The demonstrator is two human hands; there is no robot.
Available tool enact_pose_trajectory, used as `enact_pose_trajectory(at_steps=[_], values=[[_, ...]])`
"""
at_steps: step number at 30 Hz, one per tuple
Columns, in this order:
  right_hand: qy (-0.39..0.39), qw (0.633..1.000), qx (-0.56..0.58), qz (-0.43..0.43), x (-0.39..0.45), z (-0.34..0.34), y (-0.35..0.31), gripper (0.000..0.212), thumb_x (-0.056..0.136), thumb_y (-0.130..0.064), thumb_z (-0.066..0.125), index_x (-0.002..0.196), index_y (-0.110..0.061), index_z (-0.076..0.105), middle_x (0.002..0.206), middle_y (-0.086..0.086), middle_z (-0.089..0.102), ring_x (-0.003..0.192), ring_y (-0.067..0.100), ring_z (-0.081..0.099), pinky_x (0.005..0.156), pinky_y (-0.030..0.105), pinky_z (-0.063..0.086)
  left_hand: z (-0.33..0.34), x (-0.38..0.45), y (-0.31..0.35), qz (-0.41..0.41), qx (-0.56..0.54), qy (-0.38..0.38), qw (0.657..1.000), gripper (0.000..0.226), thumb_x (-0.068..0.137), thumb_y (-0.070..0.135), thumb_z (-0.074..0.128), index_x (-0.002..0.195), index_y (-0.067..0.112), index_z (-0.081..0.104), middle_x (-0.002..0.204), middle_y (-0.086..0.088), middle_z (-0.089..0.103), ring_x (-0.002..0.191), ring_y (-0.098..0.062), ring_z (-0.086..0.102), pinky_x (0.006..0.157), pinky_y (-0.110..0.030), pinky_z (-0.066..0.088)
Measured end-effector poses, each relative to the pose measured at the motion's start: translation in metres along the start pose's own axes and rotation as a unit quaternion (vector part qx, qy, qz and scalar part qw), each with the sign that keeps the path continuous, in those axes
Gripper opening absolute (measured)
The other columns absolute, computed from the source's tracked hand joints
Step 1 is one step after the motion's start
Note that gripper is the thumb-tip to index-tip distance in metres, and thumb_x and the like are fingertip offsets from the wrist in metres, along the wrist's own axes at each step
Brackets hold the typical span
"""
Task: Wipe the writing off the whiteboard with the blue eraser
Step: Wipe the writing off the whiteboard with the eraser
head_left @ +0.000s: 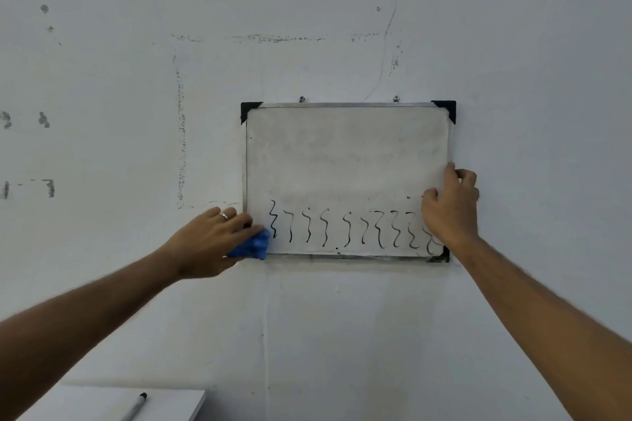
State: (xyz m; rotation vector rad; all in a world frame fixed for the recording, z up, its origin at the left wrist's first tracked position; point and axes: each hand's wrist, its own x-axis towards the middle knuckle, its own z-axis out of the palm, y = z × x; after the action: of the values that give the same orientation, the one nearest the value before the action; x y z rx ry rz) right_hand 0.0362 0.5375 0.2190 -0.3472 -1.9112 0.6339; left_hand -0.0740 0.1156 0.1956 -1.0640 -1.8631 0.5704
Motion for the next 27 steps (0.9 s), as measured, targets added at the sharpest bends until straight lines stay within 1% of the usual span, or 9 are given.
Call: enact_pose_trajectory(at_steps=[4,5,8,9,13,18,22,23,27], values=[[0.003,1.000,-0.001,0.003,-0.001,0.002,-0.001,0.061,0.096,-0.019,0.045,0.153,-0.009,0.026,0.147,0.010,0.028,0.127,0.035,0.034,0.095,0.051,0.047,-0.018,0.011,-0.017,-0.193,-0.052,0.065,0.978,0.061,0.082,0.041,0.072,0.136,0.019,0.054,0.111,-0.005,0.057,0.087,-0.032,0.060,0.070,-0.041,0.049],[0.006,1.000,-0.002,0.006,-0.001,0.002,-0.001,0.061,0.096,-0.019,0.045,0.153,-0.010,0.026,0.147,0.011,0.028,0.127,0.035,0.034,0.094,0.051,0.047,-0.018,0.016,-0.012,-0.191,-0.065,0.070,0.977,0.062,0.082,0.042,0.072,0.137,0.020,0.053,0.111,-0.005,0.057,0.086,-0.032,0.059,0.070,-0.041,0.048],[0.008,1.000,-0.002,0.008,0.001,0.003,-0.002,0.060,0.096,-0.018,0.045,0.152,-0.009,0.027,0.147,0.011,0.028,0.126,0.035,0.035,0.093,0.049,0.047,-0.004,0.030,0.014,-0.025,-0.026,0.029,0.999,0.066,0.080,0.047,0.070,0.139,0.022,0.052,0.114,-0.002,0.058,0.089,-0.025,0.059,0.074,-0.039,0.052],[0.009,1.000,-0.003,0.007,0.001,0.004,-0.002,0.060,0.096,-0.018,0.045,0.152,-0.009,0.027,0.147,0.011,0.028,0.126,0.035,0.035,0.092,0.049,0.046,-0.004,0.034,0.014,-0.020,-0.018,0.036,0.999,0.066,0.081,0.047,0.070,0.139,0.021,0.053,0.115,-0.002,0.058,0.089,-0.025,0.060,0.074,-0.038,0.053],[0.011,1.000,-0.003,0.013,0.000,0.006,-0.001,0.061,0.096,-0.018,0.046,0.153,-0.009,0.027,0.147,0.011,0.029,0.126,0.035,0.035,0.092,0.049,0.045,-0.012,0.045,0.007,-0.218,-0.100,0.108,0.965,0.063,0.084,0.042,0.071,0.139,0.018,0.053,0.114,-0.005,0.057,0.086,-0.029,0.059,0.072,-0.042,0.052],[0.003,1.000,-0.002,0.013,-0.001,0.003,-0.001,0.062,0.096,-0.019,0.045,0.154,-0.011,0.025,0.147,0.008,0.027,0.126,0.033,0.035,0.093,0.049,0.046,-0.002,0.038,0.018,-0.036,-0.040,0.056,0.997,0.067,0.082,0.047,0.071,0.140,0.020,0.052,0.114,0.000,0.056,0.088,-0.022,0.058,0.075,-0.036,0.053],[0.001,1.000,0.003,0.014,-0.001,0.002,-0.002,0.062,0.096,-0.019,0.045,0.154,-0.011,0.025,0.147,0.008,0.027,0.126,0.032,0.035,0.095,0.050,0.047,-0.016,0.049,0.002,-0.216,-0.097,0.108,0.966,0.062,0.085,0.044,0.069,0.139,0.018,0.053,0.113,-0.005,0.056,0.088,-0.029,0.058,0.073,-0.041,0.051],[0.001,1.000,0.002,0.014,-0.001,0.002,-0.001,0.062,0.096,-0.019,0.045,0.154,-0.011,0.025,0.146,0.008,0.027,0.126,0.032,0.035,0.095,0.050,0.047,-0.014,0.049,0.011,-0.202,-0.101,0.109,0.968,0.062,0.085,0.045,0.068,0.139,0.019,0.053,0.112,-0.004,0.056,0.087,-0.029,0.058,0.073,-0.041,0.051],[0.000,1.000,0.003,0.013,-0.001,0.002,-0.001,0.063,0.095,-0.019,0.045,0.154,-0.011,0.025,0.147,0.008,0.027,0.127,0.033,0.034,0.094,0.047,0.046,0.001,0.044,0.033,-0.010,-0.050,0.046,0.998,0.062,0.083,0.046,0.067,0.139,0.023,0.053,0.112,0.000,0.056,0.086,-0.022,0.058,0.075,-0.035,0.052]])
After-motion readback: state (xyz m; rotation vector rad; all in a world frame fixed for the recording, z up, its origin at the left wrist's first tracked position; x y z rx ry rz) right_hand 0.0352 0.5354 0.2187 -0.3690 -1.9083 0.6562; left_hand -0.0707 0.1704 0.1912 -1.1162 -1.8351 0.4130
